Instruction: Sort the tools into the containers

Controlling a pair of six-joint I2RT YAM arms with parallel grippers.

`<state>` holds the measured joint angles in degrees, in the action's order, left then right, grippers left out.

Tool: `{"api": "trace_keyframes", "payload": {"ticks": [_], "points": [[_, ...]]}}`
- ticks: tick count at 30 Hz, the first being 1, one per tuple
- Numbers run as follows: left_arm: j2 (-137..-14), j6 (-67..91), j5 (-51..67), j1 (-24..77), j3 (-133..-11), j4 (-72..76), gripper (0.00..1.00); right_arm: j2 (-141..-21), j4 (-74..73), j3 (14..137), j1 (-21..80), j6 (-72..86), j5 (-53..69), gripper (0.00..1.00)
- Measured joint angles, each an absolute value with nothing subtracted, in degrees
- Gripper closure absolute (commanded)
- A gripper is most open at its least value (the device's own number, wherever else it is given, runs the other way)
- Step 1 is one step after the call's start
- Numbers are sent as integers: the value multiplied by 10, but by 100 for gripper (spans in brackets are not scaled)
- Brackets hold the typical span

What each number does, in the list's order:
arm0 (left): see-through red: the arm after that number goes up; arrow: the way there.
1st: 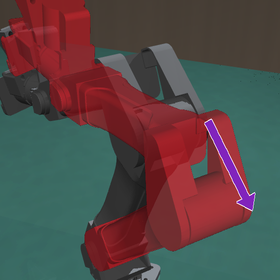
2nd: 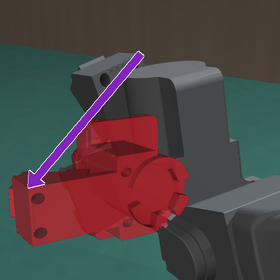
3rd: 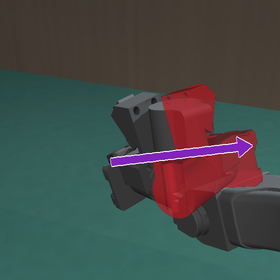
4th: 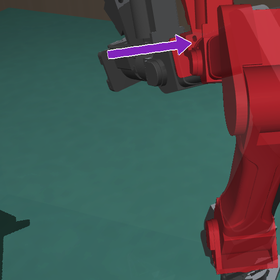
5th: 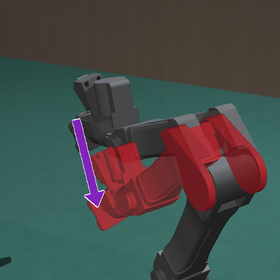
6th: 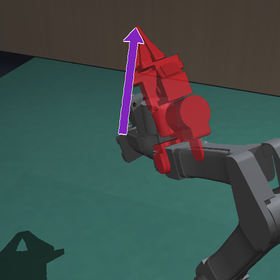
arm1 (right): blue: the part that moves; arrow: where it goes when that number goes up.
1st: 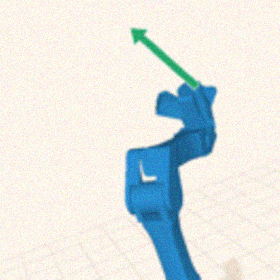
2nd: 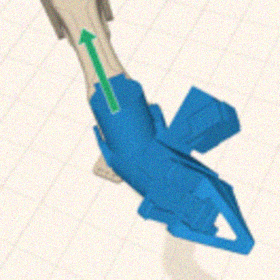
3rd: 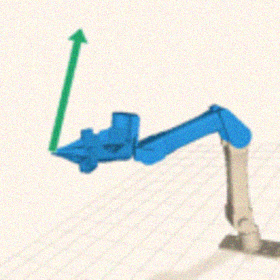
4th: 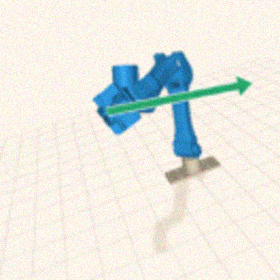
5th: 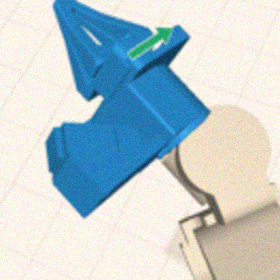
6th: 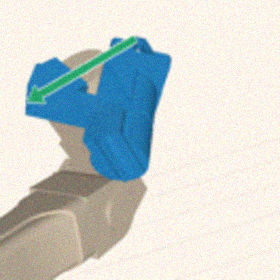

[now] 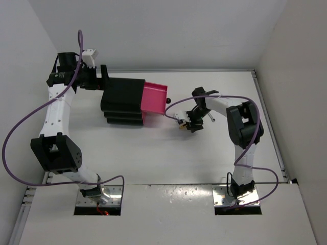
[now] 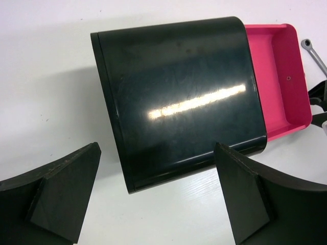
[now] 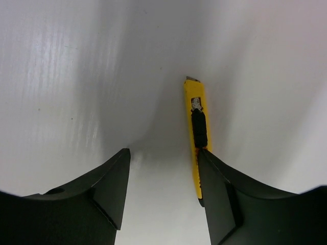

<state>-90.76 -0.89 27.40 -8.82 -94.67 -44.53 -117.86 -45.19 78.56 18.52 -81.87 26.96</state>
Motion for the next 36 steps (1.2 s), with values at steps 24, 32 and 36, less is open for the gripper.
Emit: {"api": "trace_keyframes", "payload": {"ticks": [24,32,36], "points": [[-908,-12,277,-91,-934,-441,0,-1126,-437,758,181,-816,286,51],[-908,-13,276,-91,-934,-440,0,-1168,-429,784,181,-812,280,50],[-908,-13,276,-91,-934,-440,0,-1183,-426,797,182,-810,270,50]]}}
